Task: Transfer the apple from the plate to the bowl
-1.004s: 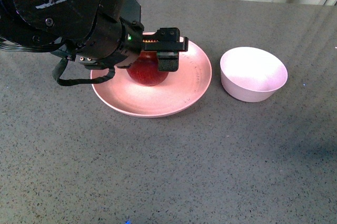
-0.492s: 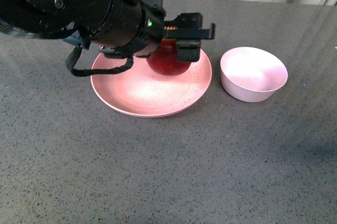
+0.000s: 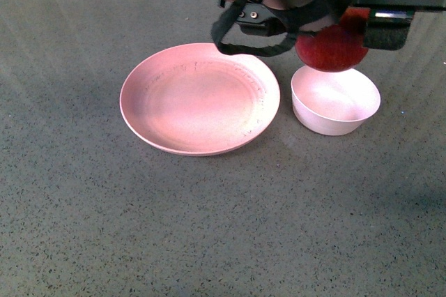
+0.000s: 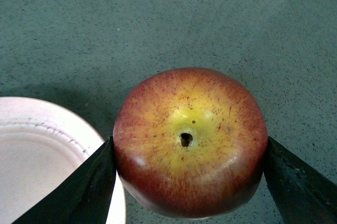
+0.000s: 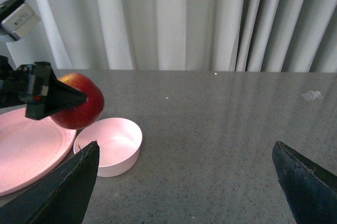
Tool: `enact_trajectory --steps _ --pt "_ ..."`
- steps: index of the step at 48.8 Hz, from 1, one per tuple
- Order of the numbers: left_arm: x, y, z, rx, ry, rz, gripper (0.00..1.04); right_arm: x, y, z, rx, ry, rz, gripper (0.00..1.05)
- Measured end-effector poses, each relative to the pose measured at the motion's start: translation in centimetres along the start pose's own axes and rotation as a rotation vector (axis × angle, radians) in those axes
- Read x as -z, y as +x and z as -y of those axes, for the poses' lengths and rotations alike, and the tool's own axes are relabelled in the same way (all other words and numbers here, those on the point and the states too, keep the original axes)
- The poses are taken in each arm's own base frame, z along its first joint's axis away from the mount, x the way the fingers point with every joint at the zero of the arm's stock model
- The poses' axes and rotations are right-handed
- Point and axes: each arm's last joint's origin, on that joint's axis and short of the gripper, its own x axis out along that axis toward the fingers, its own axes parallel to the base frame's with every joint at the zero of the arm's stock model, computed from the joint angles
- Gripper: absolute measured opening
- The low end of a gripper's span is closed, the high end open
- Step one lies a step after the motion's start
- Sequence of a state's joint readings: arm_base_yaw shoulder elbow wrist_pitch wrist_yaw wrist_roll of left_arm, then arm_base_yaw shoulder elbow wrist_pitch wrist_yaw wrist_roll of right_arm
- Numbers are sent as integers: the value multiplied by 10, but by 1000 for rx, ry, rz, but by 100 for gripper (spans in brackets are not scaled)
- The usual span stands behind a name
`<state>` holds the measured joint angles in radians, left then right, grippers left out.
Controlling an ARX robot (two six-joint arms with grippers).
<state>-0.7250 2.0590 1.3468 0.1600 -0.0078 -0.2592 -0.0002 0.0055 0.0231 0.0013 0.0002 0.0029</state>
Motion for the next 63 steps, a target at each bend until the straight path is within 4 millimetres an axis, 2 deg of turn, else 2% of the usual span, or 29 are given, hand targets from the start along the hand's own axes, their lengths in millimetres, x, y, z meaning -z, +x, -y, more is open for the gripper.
enact_trajectory --steps 11,17,26,44,51,63 --pt "18 27 14 15 23 -71 70 0 0 0 0 0 0 96" --pt "19 36 17 19 29 -84 70 0 0 0 0 0 0 96" --pt "12 45 14 -2 25 -71 70 0 0 0 0 0 0 96" --pt "25 61 5 -35 23 -116 71 0 0 0 0 0 0 96" --pt "27 61 3 -37 23 -120 97 0 0 0 0 0 0 96" --pt "32 58 1 -40 18 -127 96 0 0 0 0 0 0 96"
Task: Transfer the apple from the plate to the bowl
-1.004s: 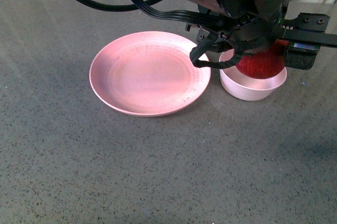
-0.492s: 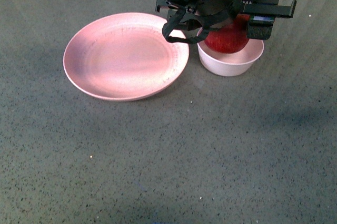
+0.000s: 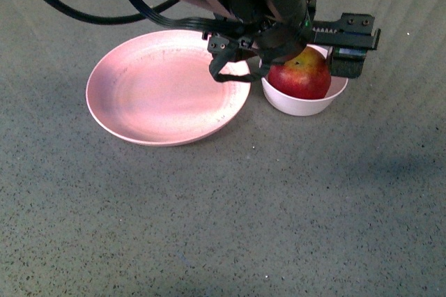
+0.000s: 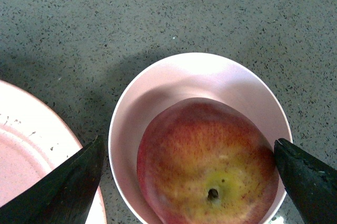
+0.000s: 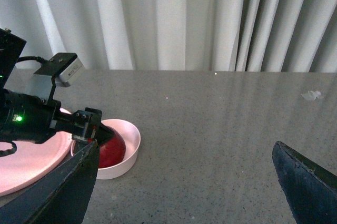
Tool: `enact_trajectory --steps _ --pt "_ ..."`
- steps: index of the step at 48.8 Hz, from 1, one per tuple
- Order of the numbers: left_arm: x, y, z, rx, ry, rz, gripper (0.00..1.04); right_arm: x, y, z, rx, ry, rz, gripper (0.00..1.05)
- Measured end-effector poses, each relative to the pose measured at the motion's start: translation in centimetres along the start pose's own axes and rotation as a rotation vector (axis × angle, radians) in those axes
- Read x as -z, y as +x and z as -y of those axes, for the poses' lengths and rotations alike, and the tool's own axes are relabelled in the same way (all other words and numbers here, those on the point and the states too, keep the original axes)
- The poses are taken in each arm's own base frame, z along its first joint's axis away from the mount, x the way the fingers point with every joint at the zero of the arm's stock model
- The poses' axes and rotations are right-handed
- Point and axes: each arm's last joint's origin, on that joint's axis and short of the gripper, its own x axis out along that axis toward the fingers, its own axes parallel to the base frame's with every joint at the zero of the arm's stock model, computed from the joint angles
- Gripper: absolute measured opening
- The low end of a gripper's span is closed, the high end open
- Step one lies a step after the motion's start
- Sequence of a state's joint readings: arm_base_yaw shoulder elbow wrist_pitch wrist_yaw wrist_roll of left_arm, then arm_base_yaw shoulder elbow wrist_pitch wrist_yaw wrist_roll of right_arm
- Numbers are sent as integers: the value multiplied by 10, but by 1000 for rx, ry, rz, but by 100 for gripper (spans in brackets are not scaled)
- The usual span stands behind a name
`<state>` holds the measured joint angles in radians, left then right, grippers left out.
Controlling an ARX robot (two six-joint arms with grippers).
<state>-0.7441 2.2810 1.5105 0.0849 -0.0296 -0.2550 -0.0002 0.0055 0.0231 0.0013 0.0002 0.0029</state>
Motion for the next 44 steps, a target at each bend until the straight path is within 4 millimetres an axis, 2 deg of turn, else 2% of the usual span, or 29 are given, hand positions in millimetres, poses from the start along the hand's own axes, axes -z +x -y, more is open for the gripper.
enact_trajectory --steps 11,17,22,28,35,39,41,44 --pt "-2 -13 -2 2 -13 8 96 0 0 0 0 0 0 96" --pt "-19 -33 -8 0 -39 57 96 0 0 0 0 0 0 96" --pt "-39 -56 -20 -12 -86 120 96 0 0 0 0 0 0 96" --pt "-51 -82 -51 -54 -163 176 96 0 0 0 0 0 0 96" --pt "-46 -108 -95 -144 -256 201 96 0 0 0 0 0 0 96" --pt "-37 -122 -116 -360 -193 428 85 0 0 0 -2 0 0 96" --pt "-24 -142 -132 -466 -156 567 76 0 0 0 0 0 0 96" --pt "-9 -169 -145 -524 -114 661 67 0 0 0 0 0 0 96"
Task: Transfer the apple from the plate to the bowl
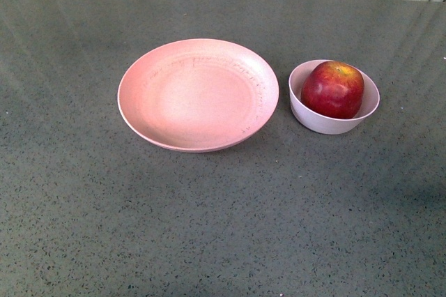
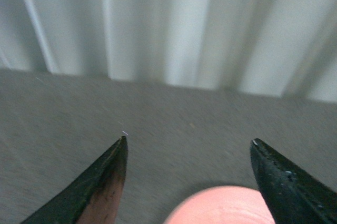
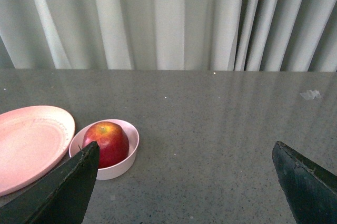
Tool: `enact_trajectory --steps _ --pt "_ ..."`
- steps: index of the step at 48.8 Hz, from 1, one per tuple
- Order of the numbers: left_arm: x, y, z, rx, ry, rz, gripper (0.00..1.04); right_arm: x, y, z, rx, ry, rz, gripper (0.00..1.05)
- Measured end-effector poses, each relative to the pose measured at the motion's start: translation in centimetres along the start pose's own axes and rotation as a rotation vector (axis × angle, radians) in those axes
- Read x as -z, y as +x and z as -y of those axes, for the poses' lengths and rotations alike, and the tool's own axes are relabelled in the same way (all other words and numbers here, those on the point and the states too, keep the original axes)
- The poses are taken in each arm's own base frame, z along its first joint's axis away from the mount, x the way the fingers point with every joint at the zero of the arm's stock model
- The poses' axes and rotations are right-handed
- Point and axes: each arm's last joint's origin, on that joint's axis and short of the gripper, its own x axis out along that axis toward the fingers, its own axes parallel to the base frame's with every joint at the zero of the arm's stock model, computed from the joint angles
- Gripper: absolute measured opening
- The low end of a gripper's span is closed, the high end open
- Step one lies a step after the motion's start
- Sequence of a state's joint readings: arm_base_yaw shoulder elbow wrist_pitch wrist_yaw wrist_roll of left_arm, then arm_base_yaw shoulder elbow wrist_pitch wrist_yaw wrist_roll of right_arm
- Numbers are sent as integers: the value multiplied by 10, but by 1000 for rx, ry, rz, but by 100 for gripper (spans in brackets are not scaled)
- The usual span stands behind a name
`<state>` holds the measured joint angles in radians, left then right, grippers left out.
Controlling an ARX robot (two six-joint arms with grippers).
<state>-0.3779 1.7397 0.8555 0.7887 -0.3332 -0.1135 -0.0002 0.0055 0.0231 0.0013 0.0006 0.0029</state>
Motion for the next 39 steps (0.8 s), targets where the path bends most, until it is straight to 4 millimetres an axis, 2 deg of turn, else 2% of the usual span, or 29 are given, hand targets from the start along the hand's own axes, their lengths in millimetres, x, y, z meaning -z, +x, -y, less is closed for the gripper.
enact_trajectory --steps 3,6,12,16,30,39 --pt "-9 -31 -32 -43 12 114 53 0 0 0 0 0 0 96" --pt "-10 -47 -43 -47 23 138 44 0 0 0 -1 0 0 96" --pt "14 -79 -65 -34 60 84 19 0 0 0 -1 0 0 96" --pt "22 -97 -76 -31 66 70 1 0 0 0 0 0 0 96" --pt "33 -148 -101 -36 70 81 2 0 0 0 0 0 0 96" --pt "43 -164 -107 -34 69 93 2 0 0 0 0 0 0 96"
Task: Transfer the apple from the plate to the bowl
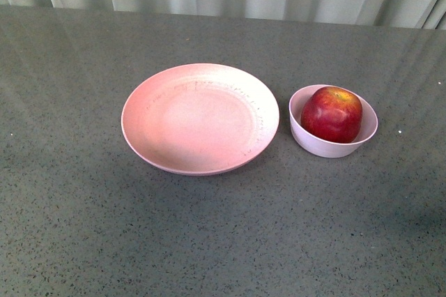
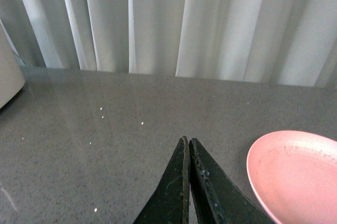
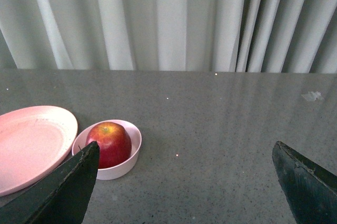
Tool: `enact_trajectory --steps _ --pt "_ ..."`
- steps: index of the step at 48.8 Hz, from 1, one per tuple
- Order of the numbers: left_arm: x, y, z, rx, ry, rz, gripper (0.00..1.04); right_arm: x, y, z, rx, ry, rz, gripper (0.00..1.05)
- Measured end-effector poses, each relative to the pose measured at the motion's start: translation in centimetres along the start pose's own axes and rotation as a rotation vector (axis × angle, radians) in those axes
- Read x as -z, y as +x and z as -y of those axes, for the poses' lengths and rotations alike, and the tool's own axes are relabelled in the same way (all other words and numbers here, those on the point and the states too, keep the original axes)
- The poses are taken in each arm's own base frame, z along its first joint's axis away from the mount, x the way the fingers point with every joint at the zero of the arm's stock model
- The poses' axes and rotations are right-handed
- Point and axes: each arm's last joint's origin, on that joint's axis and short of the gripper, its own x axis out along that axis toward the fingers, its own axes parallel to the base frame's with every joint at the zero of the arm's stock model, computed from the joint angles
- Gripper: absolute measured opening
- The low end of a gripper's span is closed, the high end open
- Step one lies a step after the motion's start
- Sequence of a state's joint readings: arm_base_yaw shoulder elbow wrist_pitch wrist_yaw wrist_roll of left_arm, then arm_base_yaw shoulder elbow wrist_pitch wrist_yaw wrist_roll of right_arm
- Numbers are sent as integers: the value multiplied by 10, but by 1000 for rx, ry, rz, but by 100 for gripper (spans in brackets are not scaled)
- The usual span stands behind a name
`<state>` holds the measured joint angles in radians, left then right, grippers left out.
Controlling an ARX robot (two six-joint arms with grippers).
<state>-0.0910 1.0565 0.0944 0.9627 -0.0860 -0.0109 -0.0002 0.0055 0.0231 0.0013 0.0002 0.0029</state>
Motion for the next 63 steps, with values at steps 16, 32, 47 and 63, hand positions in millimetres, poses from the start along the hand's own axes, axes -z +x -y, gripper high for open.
enact_trajectory --steps 16,32,47,63 --pt "3 -27 -13 -1 1 -14 2 0 0 0 0 0 0 96" --pt "-3 -45 -13 0 1 6 2 0 0 0 0 0 0 96" --pt "-5 -56 -13 0 1 16 2 0 0 0 0 0 0 96" --pt "-5 -64 -13 0 1 16 2 0 0 0 0 0 0 96"
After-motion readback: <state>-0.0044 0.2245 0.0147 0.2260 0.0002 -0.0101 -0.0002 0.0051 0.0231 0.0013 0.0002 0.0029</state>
